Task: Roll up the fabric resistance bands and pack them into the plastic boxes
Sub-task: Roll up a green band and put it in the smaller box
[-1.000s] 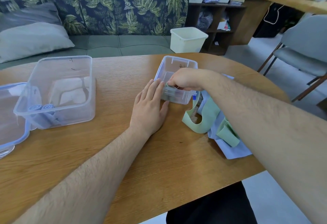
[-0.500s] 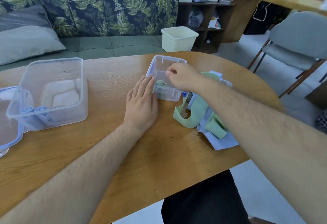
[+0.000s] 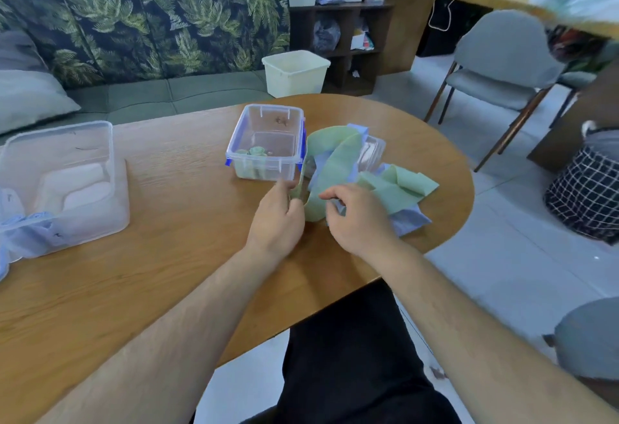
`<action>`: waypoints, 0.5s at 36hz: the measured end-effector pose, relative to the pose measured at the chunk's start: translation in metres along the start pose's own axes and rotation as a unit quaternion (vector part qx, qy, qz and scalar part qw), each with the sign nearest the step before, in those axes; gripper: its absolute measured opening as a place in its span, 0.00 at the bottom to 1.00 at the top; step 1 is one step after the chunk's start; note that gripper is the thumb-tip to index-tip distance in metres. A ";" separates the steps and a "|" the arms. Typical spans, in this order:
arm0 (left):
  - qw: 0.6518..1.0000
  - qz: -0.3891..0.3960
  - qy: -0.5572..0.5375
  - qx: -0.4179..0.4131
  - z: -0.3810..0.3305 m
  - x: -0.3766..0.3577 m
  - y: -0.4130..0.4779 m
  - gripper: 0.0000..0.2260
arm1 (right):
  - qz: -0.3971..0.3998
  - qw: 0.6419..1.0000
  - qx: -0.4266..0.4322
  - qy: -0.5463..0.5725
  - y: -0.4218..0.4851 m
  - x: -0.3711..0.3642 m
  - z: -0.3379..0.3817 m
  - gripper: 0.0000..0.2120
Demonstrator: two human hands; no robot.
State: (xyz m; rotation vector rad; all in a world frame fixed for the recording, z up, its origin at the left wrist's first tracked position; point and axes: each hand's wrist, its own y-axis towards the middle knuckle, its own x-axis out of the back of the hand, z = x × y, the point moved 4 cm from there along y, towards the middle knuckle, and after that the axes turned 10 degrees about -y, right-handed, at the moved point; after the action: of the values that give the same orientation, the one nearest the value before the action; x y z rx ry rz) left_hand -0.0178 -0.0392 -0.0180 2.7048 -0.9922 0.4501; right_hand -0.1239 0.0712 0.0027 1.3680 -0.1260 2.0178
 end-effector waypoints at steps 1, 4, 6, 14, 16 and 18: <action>1.000 0.001 -0.004 0.011 0.000 0.000 -0.001 0.18 | 0.004 1.000 0.005 0.000 -0.001 -0.001 0.001 0.11; 1.000 -0.011 0.002 0.008 -0.002 -0.001 -0.001 0.17 | 0.023 1.000 0.020 -0.001 -0.001 -0.002 0.008 0.13; 1.000 -0.013 0.007 -0.010 -0.003 -0.002 0.000 0.13 | 0.036 0.999 0.020 -0.002 0.001 -0.002 0.013 0.15; 0.995 -0.031 0.038 -0.089 -0.004 0.010 -0.007 0.06 | 0.043 0.997 0.056 0.022 -0.001 -0.002 0.025 0.26; 0.992 -0.045 0.041 -0.110 -0.010 0.015 -0.009 0.04 | 0.023 0.997 0.069 0.027 0.000 -0.001 0.027 0.23; 0.989 -0.059 0.045 -0.130 -0.016 0.023 -0.011 0.03 | -0.003 0.996 0.090 0.015 0.004 0.000 0.031 0.18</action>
State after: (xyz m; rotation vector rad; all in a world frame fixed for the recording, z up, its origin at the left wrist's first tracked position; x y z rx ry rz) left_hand 0.0031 -0.0392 0.0039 2.4698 -0.8006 0.3882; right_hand -0.1021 0.0547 0.0172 1.4434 0.0755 2.0844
